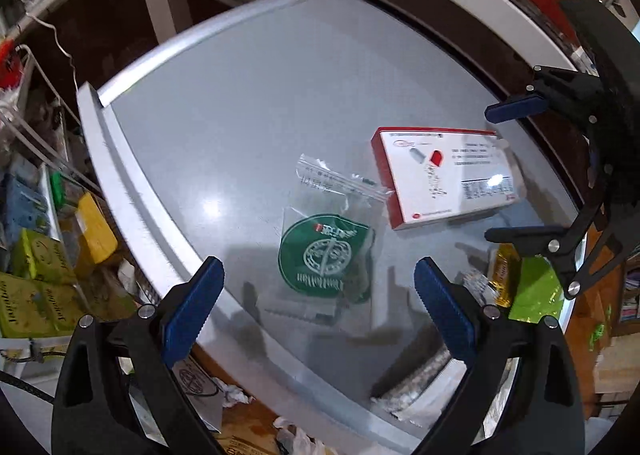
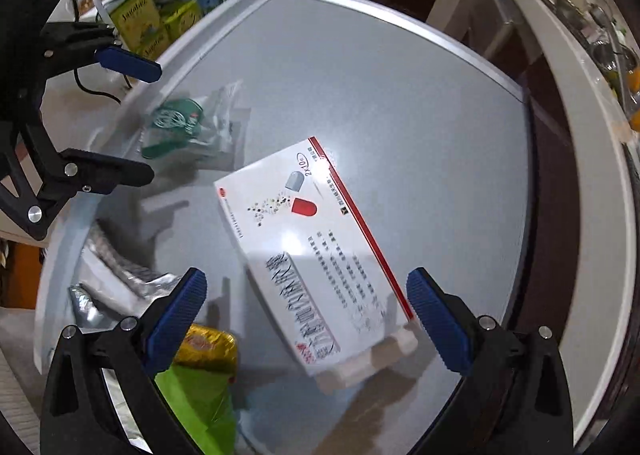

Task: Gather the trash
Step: 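Grasp the clear zip bag with the left tool while the right tool grasps the white medicine box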

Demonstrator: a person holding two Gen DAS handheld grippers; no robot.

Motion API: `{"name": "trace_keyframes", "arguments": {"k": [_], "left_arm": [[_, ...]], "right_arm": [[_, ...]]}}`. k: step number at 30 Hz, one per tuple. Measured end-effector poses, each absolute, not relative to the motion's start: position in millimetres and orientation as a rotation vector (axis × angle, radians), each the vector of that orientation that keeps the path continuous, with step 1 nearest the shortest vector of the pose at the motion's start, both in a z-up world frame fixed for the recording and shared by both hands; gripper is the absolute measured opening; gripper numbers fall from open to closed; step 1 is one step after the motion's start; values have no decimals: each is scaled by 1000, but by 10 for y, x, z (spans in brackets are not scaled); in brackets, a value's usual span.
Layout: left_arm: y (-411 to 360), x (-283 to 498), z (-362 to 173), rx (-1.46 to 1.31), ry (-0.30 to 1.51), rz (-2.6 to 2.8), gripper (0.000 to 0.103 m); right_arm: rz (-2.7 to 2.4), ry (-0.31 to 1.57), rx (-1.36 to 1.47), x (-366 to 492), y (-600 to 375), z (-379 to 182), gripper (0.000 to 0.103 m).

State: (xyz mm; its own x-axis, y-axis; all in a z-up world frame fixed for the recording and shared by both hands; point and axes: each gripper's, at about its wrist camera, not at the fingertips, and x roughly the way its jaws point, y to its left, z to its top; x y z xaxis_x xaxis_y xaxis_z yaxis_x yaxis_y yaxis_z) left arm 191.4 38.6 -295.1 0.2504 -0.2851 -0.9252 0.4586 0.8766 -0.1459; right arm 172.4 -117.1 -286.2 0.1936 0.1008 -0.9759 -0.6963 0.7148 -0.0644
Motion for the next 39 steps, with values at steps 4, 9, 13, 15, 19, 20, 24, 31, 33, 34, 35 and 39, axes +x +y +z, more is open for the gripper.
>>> {"name": "trace_keyframes", "arguments": {"k": [4,9,13,15,19,20,24,31,33,34,35,39], "left_arm": [[390,1991,-3051,149,1237,-526,97],[403,2006,-3140,135,1253,-545,97],[427,2003,-3126,140,1222,-543,97],[435,1991,-3123,136,1215,-549,97],[406,1938,-3127,165,1200,-547,93],[403,1940,-3134,183,1191,-547,90],[336,1912,-3121,242,1170,-544,75],[405,1950,-3078,156,1189,-551,45],[459,1967,-3084,134,1193,-549,44],[469,1964,-3082,131,1193,-544,44],[459,1958,-3076,128,1193,-545,44],[469,1944,-3006,110,1176,-547,41]], "right_arm": [[630,1299,-616,1835,-1120,-2987,99],[678,1339,-628,1925,-1066,-3114,99],[695,1361,-628,1969,-1010,-3179,97],[703,1351,-642,2004,-939,-3182,95],[703,1344,-635,2020,-933,-3154,87],[701,1342,-625,2015,-941,-3132,81],[691,1351,-621,1981,-953,-3109,78],[651,1344,-575,1883,-942,-3069,76],[638,1337,-563,1880,-956,-3056,75],[633,1339,-551,1881,-976,-3049,75],[629,1335,-546,1879,-1018,-3050,75],[598,1310,-518,1860,-1087,-2971,75]]}}
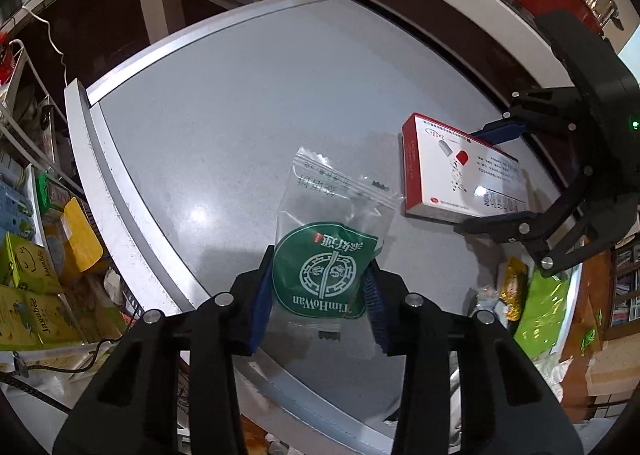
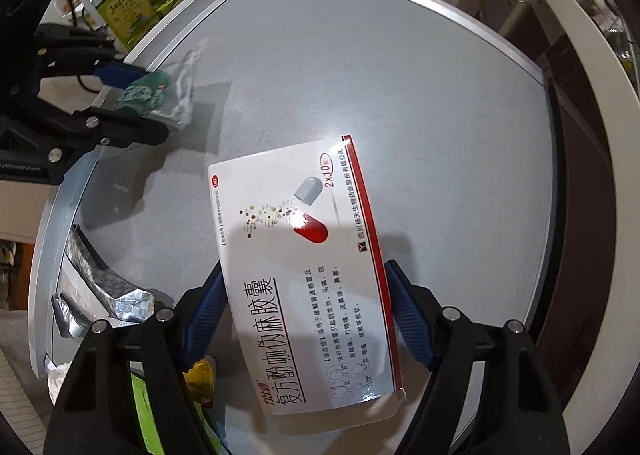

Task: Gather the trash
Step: 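Grasp the clear zip bag with the left tool while the right tool grasps the white medicine box, then carry the zip bag and medicine box with both tools over the black bin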

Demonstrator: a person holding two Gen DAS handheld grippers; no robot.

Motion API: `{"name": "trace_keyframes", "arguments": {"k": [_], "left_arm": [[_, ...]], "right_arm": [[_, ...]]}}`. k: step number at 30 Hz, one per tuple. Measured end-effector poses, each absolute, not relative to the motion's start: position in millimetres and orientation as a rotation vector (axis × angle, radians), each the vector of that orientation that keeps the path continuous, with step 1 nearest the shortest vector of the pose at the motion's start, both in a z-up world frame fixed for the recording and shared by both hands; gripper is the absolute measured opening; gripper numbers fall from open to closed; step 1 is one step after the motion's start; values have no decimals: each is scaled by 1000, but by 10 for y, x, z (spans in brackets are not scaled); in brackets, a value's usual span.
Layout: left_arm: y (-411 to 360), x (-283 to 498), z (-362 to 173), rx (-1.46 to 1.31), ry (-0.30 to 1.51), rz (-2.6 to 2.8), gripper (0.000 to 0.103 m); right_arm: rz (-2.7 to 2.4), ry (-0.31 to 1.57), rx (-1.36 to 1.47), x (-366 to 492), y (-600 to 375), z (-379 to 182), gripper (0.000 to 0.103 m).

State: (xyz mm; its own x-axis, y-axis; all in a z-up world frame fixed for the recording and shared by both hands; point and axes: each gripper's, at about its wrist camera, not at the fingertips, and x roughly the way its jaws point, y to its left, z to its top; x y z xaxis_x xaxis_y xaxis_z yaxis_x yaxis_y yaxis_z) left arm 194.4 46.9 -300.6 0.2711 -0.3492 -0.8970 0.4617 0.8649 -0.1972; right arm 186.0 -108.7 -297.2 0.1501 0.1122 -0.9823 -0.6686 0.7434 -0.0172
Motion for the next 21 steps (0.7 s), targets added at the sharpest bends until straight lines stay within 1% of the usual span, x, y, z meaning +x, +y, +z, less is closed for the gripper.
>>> {"name": "trace_keyframes", "arguments": {"k": [14,21], "left_arm": [[361,1737,-2563,76,1068,-496,41],[308,1509,-2261,63,994,-457,41]], "right_arm": [[483,1199,-345,1761,-1432,-2494,74],[432,1109,-227,1456,-1628,-2088,74]]}}
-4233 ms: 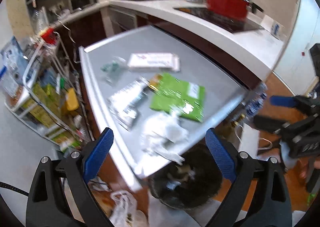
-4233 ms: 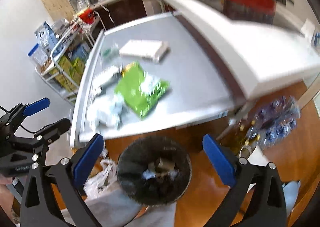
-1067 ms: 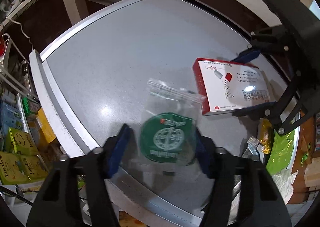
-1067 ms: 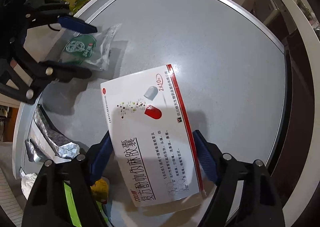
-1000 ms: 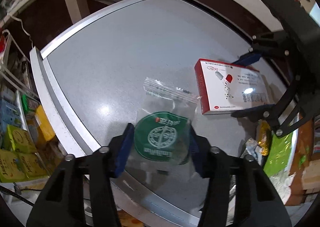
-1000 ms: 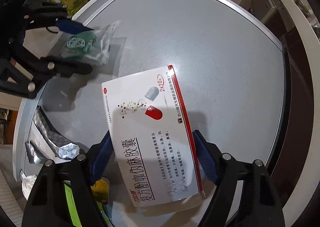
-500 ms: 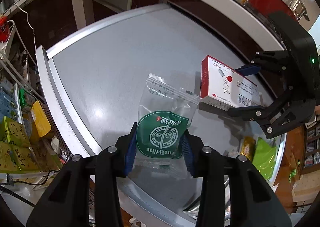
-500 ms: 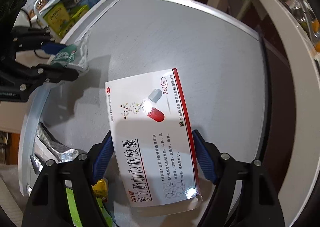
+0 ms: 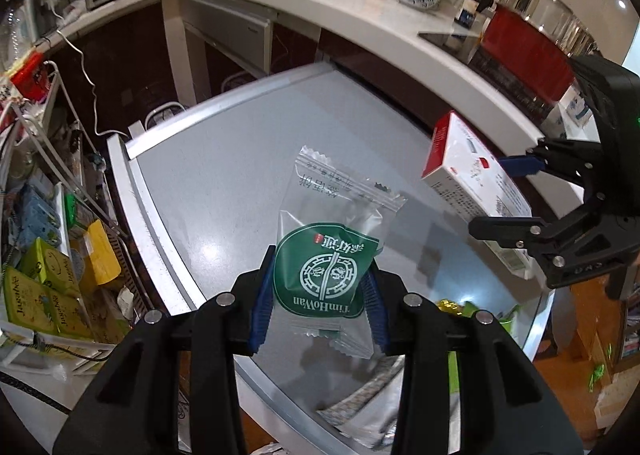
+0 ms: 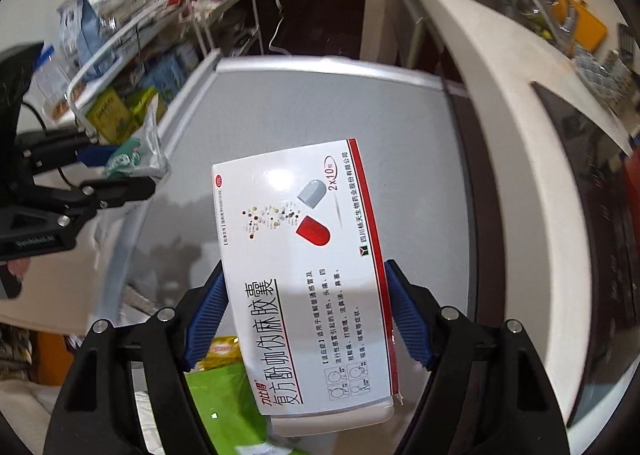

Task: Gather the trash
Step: 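Carry the zip bag and medicine box with both tools over the black bin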

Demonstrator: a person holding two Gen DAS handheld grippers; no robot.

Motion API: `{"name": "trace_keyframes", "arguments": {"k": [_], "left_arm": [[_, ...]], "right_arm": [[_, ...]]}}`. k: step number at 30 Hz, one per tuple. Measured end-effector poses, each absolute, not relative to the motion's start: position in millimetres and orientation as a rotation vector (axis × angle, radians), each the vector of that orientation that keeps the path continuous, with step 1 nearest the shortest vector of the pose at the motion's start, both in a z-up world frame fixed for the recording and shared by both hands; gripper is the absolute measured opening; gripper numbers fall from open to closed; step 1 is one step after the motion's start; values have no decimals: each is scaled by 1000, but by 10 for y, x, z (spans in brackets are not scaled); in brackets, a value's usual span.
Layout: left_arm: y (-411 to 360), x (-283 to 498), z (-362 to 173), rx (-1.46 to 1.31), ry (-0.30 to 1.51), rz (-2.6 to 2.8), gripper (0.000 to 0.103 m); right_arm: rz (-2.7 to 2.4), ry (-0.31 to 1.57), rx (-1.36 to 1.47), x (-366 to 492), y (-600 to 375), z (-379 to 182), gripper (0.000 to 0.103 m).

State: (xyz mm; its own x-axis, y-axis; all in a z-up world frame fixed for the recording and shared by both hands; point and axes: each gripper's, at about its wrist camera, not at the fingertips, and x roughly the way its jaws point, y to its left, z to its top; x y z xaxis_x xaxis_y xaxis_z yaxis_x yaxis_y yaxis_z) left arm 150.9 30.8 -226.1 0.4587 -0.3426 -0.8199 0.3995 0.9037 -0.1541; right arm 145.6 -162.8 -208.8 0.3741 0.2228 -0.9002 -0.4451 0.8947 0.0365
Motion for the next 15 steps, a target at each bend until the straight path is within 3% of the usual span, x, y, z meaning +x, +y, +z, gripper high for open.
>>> {"name": "trace_keyframes", "arguments": {"k": [15], "left_arm": [[125,853,-1541,15,830,-409,40]], "right_arm": [[390,905,-64,562,-1967,-1297,74]]}}
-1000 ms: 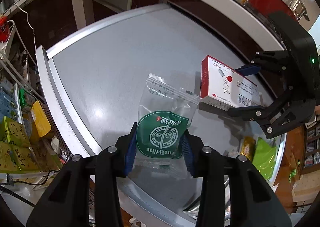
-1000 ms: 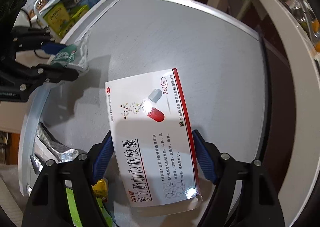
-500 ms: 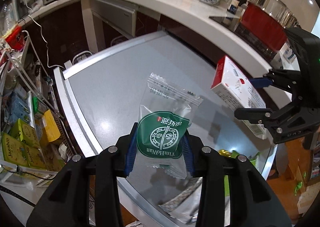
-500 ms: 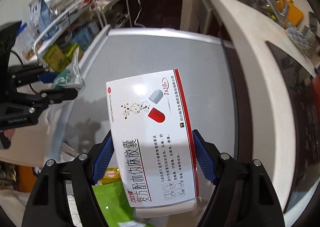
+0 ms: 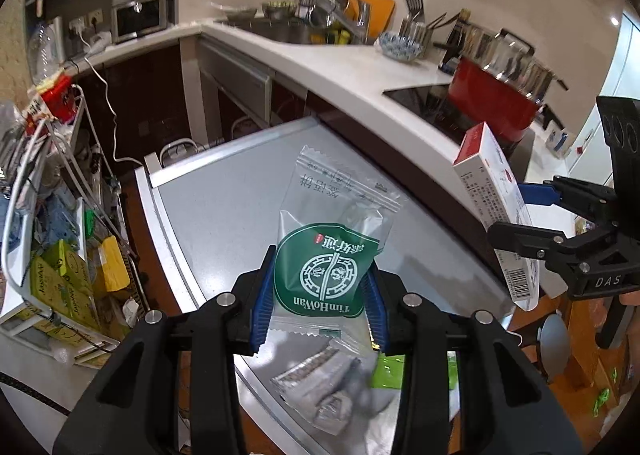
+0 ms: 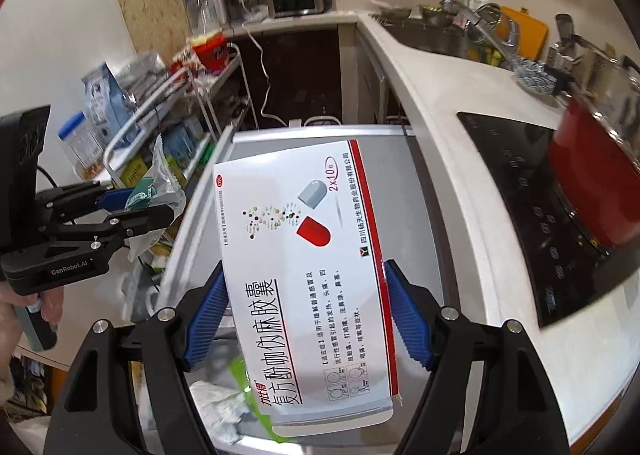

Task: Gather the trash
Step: 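Carry the zip bag and medicine box with both tools over the black bin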

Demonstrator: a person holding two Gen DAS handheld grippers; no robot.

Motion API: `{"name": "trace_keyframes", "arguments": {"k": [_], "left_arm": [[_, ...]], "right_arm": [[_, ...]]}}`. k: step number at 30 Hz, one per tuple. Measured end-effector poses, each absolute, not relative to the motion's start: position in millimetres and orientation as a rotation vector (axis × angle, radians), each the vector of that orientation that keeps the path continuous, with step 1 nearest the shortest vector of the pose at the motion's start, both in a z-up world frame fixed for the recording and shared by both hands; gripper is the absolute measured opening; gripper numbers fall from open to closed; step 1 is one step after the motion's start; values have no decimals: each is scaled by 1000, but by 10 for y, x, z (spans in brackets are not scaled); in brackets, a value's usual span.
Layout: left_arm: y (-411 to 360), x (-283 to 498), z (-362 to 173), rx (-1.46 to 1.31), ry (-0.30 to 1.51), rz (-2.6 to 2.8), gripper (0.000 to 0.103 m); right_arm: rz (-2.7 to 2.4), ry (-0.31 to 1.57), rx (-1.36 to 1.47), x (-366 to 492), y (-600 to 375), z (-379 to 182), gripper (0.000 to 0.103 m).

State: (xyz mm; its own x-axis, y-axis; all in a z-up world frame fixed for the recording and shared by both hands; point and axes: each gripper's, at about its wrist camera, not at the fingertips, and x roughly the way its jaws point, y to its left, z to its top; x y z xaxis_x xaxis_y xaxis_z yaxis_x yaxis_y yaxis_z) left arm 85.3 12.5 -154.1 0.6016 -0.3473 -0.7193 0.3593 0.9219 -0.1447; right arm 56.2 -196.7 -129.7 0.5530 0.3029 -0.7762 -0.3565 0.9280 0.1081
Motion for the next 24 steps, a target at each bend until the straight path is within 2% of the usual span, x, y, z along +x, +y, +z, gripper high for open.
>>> {"name": "trace_keyframes", "arguments": {"k": [12,24], "left_arm": [[90,69,-1158,2,735,-399,40],[-5,-607,-1141,33,716,-388,40]], "right_arm": [[375,812,4,-336,-2323,-851,74],[369,857,26,-1062,-2535,-915,74]]}}
